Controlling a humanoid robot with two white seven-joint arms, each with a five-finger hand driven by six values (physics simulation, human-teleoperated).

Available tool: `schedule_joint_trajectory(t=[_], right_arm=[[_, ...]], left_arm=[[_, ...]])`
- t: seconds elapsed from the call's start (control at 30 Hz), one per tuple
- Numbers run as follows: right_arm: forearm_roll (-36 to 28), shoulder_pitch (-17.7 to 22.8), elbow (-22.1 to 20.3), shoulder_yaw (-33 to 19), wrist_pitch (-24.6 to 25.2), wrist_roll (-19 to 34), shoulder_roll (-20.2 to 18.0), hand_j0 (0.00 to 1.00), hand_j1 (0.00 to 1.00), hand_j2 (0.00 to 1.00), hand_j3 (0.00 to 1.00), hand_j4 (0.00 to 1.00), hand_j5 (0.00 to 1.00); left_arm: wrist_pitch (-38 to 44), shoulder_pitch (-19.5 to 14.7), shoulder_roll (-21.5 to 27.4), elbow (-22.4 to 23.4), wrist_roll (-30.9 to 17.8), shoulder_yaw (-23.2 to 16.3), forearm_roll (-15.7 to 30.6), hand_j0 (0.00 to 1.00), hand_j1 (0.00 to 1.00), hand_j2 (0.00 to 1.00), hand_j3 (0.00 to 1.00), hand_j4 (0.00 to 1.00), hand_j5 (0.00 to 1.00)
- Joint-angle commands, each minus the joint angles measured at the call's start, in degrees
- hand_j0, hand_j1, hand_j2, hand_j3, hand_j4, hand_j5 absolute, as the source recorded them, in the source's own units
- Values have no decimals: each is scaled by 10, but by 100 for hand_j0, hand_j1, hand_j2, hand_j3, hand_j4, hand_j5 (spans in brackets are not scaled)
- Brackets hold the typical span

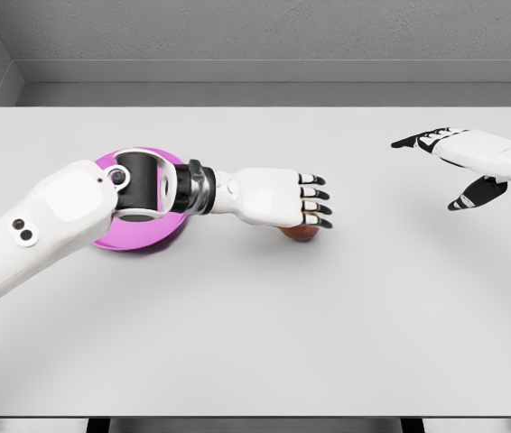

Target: Put the apple on the plate with both arms

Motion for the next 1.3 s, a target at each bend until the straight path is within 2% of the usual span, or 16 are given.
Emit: schedule_joint_trajectory(t=[0.0, 0.3, 0.43, 0.7, 1.27], right_arm=[[-1, 0, 0, 0, 0, 0, 0, 100, 100, 100, 100, 100, 100], [-1, 0, 0, 0, 0, 0, 4, 100, 100, 100, 100, 100, 100], [-1, 0, 0, 0, 0, 0, 4, 100, 100, 100, 100, 100, 100], [-1, 4, 0, 0, 0, 0, 4, 100, 100, 100, 100, 100, 100], [-1, 4, 1, 0, 0, 0, 4, 100, 100, 100, 100, 100, 100]], left_arm=[[1, 0, -3, 5, -3, 0, -4, 100, 100, 100, 100, 100, 100], [1, -1, -37, 42, -3, -11, -13, 100, 100, 100, 100, 100, 100], [1, 0, -39, 45, -23, -11, -24, 100, 100, 100, 100, 100, 100], [1, 1, -39, 69, -24, -11, -24, 100, 100, 100, 100, 100, 100], [1, 5, -48, 71, -21, -9, -12, 100, 100, 100, 100, 100, 100]])
